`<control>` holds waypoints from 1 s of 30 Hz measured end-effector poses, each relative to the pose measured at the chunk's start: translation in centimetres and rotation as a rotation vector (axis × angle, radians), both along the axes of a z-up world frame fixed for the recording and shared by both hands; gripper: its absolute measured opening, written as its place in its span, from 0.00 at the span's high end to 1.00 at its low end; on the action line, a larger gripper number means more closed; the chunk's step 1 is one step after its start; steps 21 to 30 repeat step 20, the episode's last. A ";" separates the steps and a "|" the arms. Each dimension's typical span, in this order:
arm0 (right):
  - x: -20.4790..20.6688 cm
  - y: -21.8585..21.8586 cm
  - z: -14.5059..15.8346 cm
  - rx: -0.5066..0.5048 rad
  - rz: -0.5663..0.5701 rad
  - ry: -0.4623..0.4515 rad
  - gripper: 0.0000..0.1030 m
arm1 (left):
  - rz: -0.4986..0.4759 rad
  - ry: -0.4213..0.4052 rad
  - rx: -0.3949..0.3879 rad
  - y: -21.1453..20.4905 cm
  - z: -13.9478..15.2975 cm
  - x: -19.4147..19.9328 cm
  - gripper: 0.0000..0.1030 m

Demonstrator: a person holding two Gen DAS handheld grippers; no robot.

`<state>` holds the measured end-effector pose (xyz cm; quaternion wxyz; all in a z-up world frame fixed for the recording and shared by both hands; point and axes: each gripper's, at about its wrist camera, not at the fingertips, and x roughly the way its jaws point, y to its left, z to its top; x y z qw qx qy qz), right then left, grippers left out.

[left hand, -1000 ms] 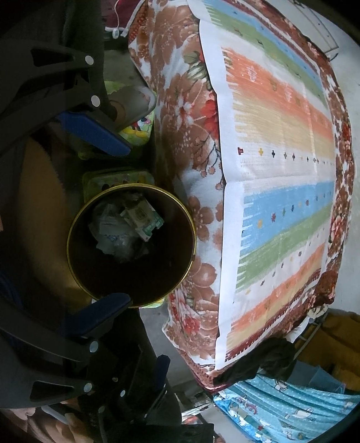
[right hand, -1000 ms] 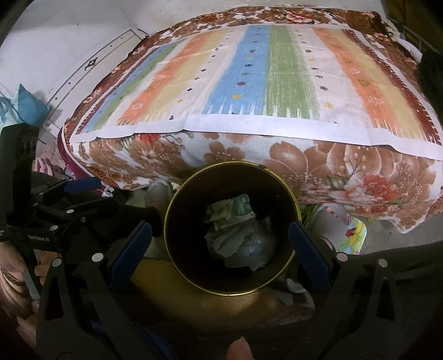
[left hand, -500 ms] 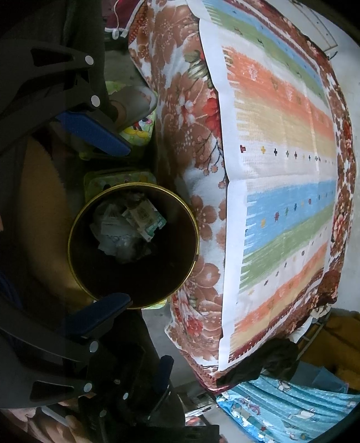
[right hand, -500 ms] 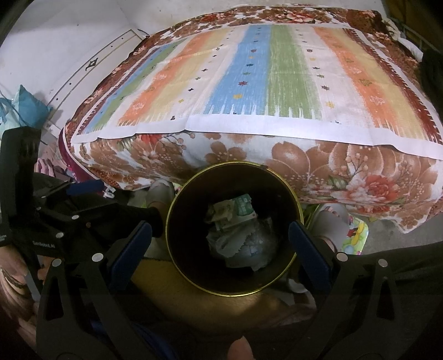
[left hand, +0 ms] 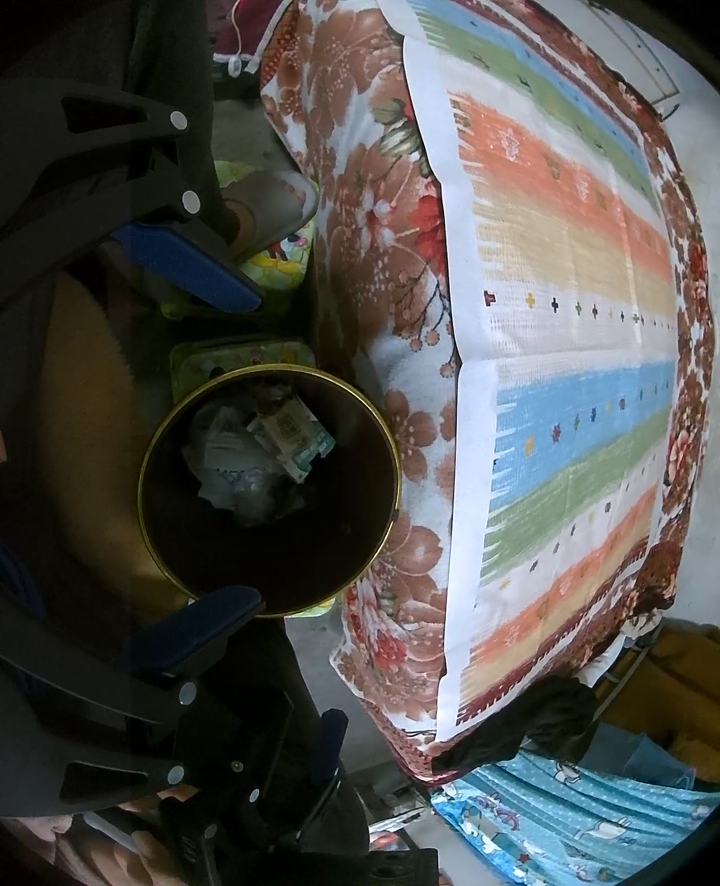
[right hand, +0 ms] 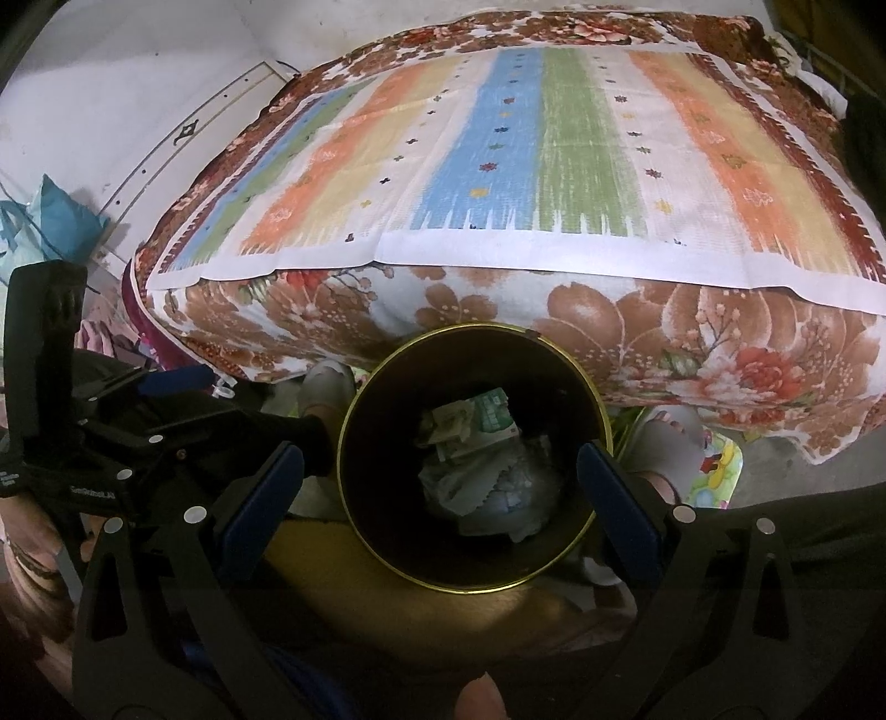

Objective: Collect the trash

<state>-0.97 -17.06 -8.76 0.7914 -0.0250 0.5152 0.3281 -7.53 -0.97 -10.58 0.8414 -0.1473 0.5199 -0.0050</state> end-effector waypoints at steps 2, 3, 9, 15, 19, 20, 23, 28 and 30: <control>0.1 -0.1 0.0 0.000 0.000 0.002 0.08 | 0.001 0.001 0.001 0.0 0.0 0.0 0.06; 0.0 0.0 0.0 0.000 0.001 0.003 0.08 | 0.002 0.003 0.000 0.0 -0.1 -0.1 0.06; 0.1 -0.1 0.0 -0.001 0.002 0.002 0.08 | -0.002 0.000 0.001 0.0 -0.1 -0.1 0.06; 0.0 0.0 0.1 -0.001 -0.005 0.001 0.08 | 0.021 0.012 0.003 0.0 -0.3 0.0 0.06; 0.1 -0.1 0.1 -0.001 -0.006 0.003 0.08 | 0.033 0.017 -0.004 0.3 -0.3 0.0 0.06; 0.1 0.0 0.1 -0.001 -0.007 0.005 0.08 | 0.038 0.020 -0.006 0.4 -0.3 0.1 0.06; 0.1 0.0 0.1 -0.001 -0.007 0.005 0.08 | 0.038 0.020 -0.006 0.4 -0.3 0.1 0.06; 0.1 0.0 0.1 -0.001 -0.007 0.005 0.08 | 0.038 0.020 -0.006 0.4 -0.3 0.1 0.06; 0.1 0.0 0.1 -0.001 -0.007 0.005 0.08 | 0.038 0.020 -0.006 0.4 -0.3 0.1 0.06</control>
